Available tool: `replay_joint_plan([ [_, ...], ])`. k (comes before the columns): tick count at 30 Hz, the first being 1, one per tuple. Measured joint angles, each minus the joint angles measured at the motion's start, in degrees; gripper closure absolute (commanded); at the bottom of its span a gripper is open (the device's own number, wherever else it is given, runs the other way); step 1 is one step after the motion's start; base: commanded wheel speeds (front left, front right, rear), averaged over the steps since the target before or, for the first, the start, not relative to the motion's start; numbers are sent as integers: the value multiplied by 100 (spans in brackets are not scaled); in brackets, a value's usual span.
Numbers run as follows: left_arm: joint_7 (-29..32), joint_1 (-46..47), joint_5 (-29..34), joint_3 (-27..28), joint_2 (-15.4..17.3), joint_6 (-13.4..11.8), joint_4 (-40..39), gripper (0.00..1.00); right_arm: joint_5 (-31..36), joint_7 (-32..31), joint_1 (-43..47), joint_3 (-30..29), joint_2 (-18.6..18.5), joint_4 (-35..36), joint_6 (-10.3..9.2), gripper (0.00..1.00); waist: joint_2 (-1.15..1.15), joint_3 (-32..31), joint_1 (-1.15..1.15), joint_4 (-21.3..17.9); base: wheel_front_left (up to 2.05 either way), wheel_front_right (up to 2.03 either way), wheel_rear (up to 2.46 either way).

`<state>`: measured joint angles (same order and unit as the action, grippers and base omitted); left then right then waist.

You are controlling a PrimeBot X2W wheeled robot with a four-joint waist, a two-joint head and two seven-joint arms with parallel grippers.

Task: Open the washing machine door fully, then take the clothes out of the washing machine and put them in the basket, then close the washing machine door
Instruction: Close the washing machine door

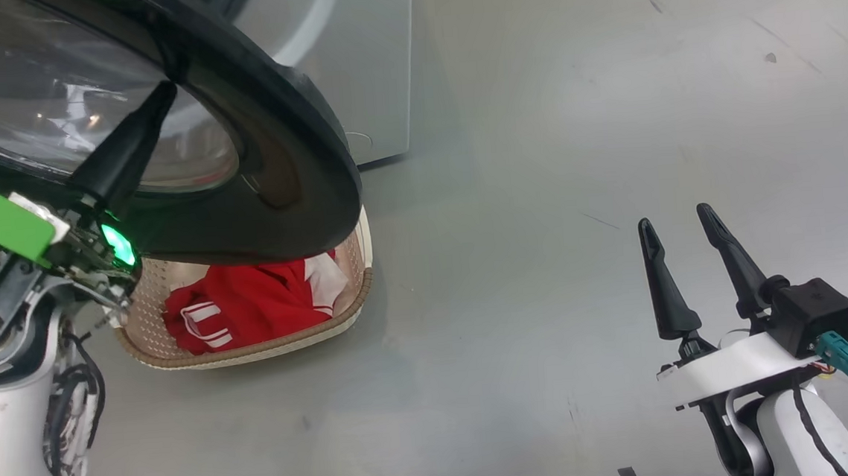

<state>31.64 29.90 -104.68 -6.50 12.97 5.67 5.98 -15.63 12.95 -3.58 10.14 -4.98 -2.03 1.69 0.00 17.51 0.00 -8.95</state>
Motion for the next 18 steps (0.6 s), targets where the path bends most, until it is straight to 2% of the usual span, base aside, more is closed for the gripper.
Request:
replay_joint_plan([
  [18, -613, 1001, 346, 342, 40, -191, 1172, 100, -180, 85, -271, 87, 136, -285, 27, 0, 0, 302, 0, -746, 0, 0, 0],
])
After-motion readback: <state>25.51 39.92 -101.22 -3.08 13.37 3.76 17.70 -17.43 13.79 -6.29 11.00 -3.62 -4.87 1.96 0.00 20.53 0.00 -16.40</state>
